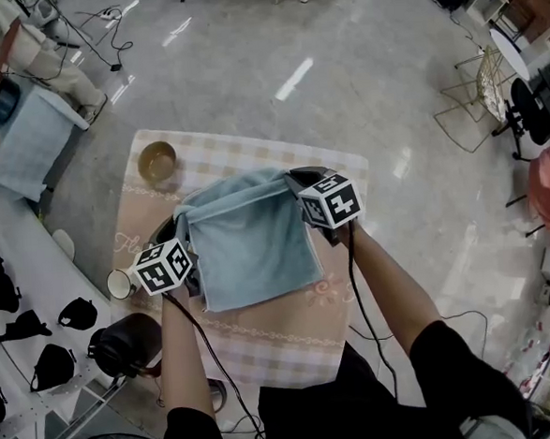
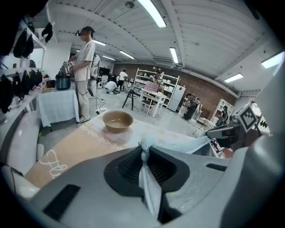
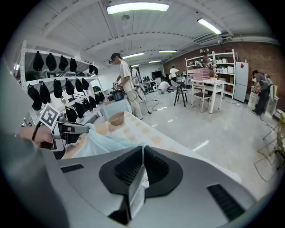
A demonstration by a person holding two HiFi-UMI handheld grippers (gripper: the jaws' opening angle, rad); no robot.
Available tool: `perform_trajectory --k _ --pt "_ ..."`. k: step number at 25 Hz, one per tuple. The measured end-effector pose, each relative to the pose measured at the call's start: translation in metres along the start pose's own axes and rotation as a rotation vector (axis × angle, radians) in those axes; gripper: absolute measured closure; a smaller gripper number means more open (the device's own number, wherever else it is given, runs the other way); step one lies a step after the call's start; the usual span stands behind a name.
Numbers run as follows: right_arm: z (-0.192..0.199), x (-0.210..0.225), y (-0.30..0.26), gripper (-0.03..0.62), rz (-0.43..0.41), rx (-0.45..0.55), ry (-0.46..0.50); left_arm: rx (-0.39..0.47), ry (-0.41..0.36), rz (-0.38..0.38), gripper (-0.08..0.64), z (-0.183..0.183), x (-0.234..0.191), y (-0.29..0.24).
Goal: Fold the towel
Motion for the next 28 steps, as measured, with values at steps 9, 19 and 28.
perform_trajectory --k 9,19,28 --pt "-0.005 0.009 -0.021 0.538 -0.01 -0.057 -0.129 -0.014 0.023 -0.057 0.382 -0.01 -0.01 -0.017" --pt "0.007 0.007 0.01 0.377 -0.066 0.036 -0.21 0.025 0.083 0.017 0.295 0.012 -0.005 0.025" --pt "0.12 -0.027 0.062 0.377 -0.115 -0.043 -0.055 -0.075 0.011 0.056 0.296 0.108 0.037 0.093"
Point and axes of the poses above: the fingertips, and each gripper's own axes: y backward along the fingers, x to its right, z out of its underside, the point moved 5 cm from there along y, backward along the fingers, and after that the axes turned 8 degrees about -y, right-handed, at the moved point
